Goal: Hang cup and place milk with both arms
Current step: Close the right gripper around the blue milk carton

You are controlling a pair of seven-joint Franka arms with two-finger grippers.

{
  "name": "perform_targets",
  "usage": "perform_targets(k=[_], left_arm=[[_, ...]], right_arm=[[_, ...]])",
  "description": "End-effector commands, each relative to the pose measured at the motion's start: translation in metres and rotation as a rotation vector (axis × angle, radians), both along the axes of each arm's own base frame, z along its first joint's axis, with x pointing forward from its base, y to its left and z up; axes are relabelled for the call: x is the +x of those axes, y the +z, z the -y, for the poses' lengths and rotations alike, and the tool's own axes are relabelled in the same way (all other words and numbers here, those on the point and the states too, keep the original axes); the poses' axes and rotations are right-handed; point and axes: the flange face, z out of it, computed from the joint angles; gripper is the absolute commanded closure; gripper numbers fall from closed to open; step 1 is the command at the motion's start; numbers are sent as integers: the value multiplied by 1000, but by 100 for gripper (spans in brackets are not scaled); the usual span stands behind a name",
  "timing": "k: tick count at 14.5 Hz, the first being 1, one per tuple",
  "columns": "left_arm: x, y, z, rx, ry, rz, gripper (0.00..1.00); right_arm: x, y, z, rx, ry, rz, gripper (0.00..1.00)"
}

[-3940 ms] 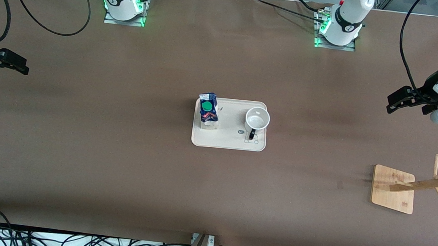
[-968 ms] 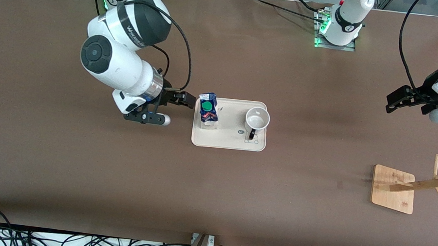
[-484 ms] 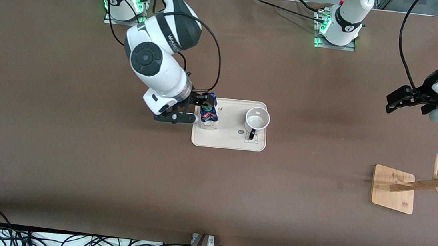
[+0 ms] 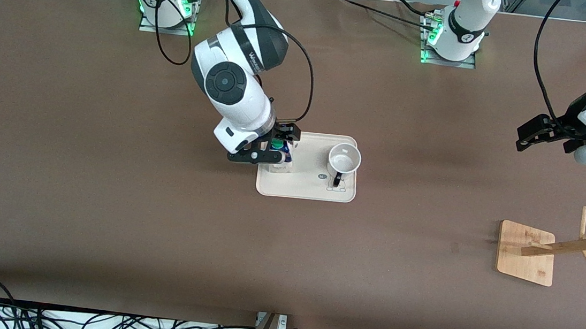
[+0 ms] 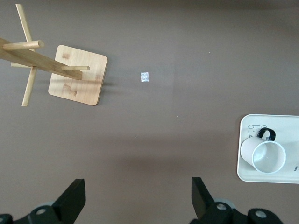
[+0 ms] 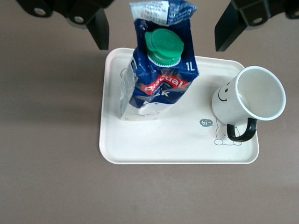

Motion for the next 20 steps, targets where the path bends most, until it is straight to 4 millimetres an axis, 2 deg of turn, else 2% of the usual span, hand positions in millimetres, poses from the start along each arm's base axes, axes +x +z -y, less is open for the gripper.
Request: perform_targets(k=[1,9,11,15,17,20], left_arm=[[2,10,3,-20,-1,7,0],[2,10,3,-21,-10,8,0],[1,10,13,-22,-28,8,0],[-3,10,13,-20,-30,5,0],[-5,9,21,-20,-46,2,0],[-4,7,22,-15,-48,-1,0]], right_arm=[[-2,-4,-5,-17,9,20,0],[-5,-25,-3,-64,31,12,0],[-5,-30,-3,-68,35,10,0],[-7,-33,-5,-73,37,2,0],[-8,-33,-5,-73,37,-1,0],[-7,-32,-6,-64,38,4,0]])
